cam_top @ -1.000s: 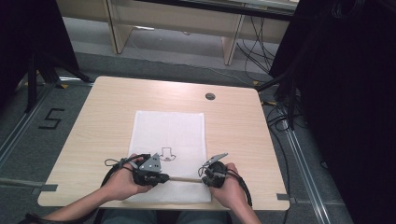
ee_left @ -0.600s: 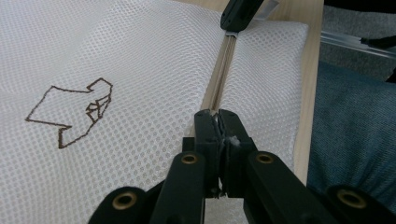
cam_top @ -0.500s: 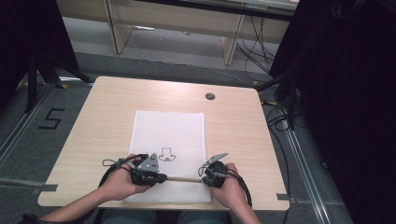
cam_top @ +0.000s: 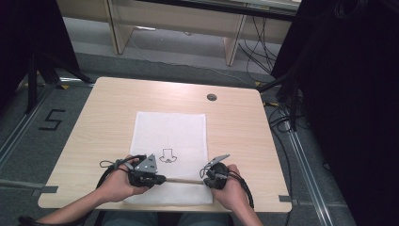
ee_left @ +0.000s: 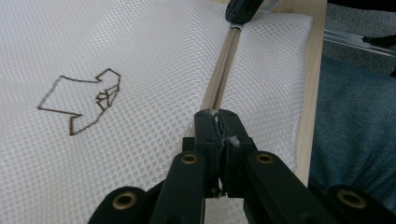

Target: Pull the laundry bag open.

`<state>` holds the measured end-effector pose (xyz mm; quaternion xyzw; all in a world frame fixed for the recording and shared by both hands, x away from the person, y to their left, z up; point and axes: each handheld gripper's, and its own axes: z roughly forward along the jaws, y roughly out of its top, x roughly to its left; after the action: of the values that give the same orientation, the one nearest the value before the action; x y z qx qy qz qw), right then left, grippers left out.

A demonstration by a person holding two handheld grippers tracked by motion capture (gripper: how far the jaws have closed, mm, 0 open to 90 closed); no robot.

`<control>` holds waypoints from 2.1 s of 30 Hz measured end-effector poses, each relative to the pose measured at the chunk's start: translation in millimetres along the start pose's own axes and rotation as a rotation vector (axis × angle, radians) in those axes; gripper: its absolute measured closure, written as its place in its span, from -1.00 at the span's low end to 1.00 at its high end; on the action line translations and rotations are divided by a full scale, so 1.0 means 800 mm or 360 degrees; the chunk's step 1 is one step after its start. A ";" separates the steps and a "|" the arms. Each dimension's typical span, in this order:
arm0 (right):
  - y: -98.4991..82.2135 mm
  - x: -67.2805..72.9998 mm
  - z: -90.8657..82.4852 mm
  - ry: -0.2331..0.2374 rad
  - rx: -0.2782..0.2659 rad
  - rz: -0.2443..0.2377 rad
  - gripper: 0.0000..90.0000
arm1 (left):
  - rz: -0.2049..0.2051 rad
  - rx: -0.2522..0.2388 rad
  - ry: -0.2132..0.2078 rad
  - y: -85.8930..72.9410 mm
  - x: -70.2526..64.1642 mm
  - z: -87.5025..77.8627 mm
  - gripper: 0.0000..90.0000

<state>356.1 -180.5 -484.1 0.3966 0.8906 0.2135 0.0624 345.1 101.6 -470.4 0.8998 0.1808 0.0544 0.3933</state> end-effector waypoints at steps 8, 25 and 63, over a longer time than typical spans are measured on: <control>0.001 -0.001 0.000 -0.0005 -0.0006 -0.0008 1.00 | -0.0024 0.0013 0.0024 -0.007 0.005 -0.007 0.94; 0.000 -0.002 0.001 -0.0004 -0.0012 -0.0025 1.00 | -0.0064 0.0005 0.0014 -0.017 0.007 -0.011 0.94; 0.000 0.000 0.000 -0.0018 -0.0007 -0.0013 1.00 | -0.0109 0.0023 0.0071 -0.041 0.020 -0.031 0.94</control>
<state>356.4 -180.2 -484.3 0.3939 0.8914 0.2130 0.0693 344.6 145.3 -477.9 0.8945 0.2205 0.0595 0.3842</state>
